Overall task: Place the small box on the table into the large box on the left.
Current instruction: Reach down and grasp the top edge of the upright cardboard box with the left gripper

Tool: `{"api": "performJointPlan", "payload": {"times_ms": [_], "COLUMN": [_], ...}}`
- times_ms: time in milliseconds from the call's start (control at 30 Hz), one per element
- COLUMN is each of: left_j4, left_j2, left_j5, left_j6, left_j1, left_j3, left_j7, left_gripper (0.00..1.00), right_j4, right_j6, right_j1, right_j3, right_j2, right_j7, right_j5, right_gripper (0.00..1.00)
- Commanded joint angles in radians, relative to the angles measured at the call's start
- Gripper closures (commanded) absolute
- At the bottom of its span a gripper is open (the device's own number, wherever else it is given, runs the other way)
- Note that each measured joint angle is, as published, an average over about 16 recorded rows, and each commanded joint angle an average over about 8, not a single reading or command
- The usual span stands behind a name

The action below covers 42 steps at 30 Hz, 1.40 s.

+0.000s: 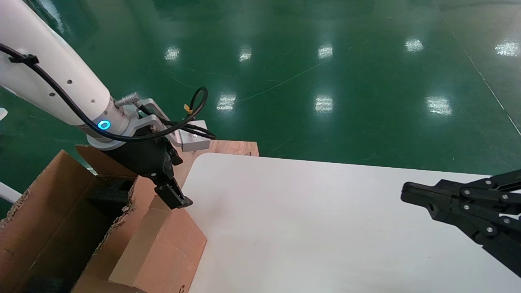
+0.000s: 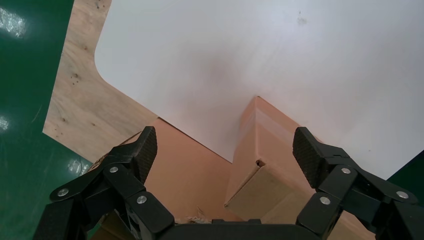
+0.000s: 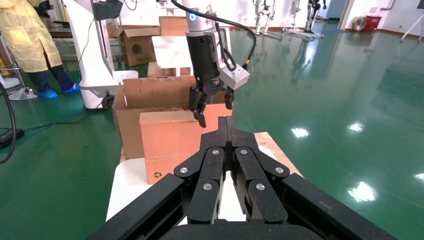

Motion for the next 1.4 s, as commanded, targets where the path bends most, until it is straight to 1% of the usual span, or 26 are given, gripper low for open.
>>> {"api": "performJointPlan", "payload": {"times_ms": [33, 200, 400, 633, 967, 1133, 1400], "left_j4": [-0.001, 0.025, 0.026, 0.020, 0.021, 0.013, 0.009], "left_j2": [-0.003, 0.026, 0.099, 0.163, 0.196, 0.203, 0.200], "left_j5": [-0.007, 0.012, 0.019, -0.030, -0.054, -0.073, -0.117], "left_j6": [-0.005, 0.009, 0.029, 0.031, 0.026, 0.018, 0.012], "left_j1": [-0.001, -0.008, -0.036, -0.069, -0.108, -0.123, -0.143], "left_j3": [-0.001, 0.020, 0.073, 0.155, 0.293, 0.338, 0.386], "left_j7": [0.005, -0.034, -0.165, -0.280, -0.413, -0.438, -0.425], "left_gripper": [0.00, 0.00, 0.00, 0.00, 0.00, 0.00, 0.00], "right_j4": [0.000, 0.000, 0.000, 0.000, 0.000, 0.000, 0.000], "right_j6": [0.000, 0.000, 0.000, 0.000, 0.000, 0.000, 0.000], "right_j1": [0.000, 0.000, 0.000, 0.000, 0.000, 0.000, 0.000], "right_j3": [0.000, 0.000, 0.000, 0.000, -0.001, -0.001, -0.001], "right_j2": [0.000, 0.000, 0.000, 0.000, 0.000, 0.000, 0.000], "right_j7": [0.000, 0.000, 0.000, 0.000, 0.000, 0.000, -0.001], "right_j5": [0.000, 0.000, 0.000, 0.000, 0.001, 0.001, 0.001], "right_gripper": [1.00, 1.00, 1.00, 1.00, 1.00, 1.00, 1.00]}}
